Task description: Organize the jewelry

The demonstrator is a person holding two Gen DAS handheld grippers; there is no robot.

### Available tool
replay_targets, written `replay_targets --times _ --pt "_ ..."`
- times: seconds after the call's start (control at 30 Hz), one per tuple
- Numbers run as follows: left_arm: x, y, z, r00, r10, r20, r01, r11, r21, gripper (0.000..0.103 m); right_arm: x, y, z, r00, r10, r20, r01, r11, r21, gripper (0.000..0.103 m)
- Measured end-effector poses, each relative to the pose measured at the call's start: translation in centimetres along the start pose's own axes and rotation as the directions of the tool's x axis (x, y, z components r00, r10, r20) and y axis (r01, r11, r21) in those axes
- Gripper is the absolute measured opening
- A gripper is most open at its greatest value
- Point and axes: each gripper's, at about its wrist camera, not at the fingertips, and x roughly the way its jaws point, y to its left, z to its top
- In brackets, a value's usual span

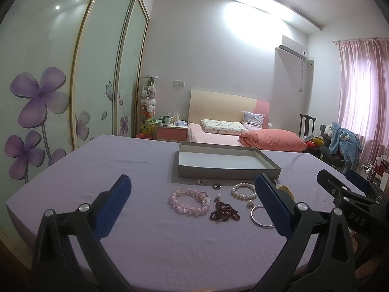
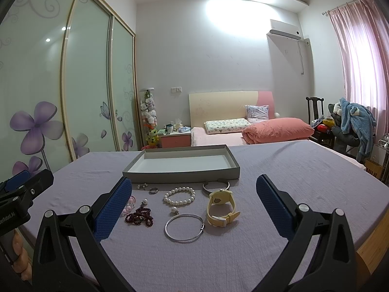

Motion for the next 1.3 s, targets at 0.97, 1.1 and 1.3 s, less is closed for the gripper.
replay_targets --times 0.97,1.1,1.3 --pt "-0.2 0.2 -0.1 1.0 0.003 -0.003 -0.003 1.0 -0.005 0.099 0.1 -0.8 -1.1 1.0 -0.006 -0.011 0.006 1.0 0.004 0.101" --pt "0.8 0.1 -1.1 1.0 0.003 -0.004 -0.003 1.0 -0.009 0.099 0.1 -0.8 -1.0 1.0 -0.006 -0.011 0.006 1.0 0.003 0.101" --pt "0.8 0.1 -1.1 1.0 0.003 -0.004 -0.003 1.0 -0.01 0.099 0.1 -0.8 -1.0 1.0 -0.006 -0.011 0.006 1.0 0.003 0.101"
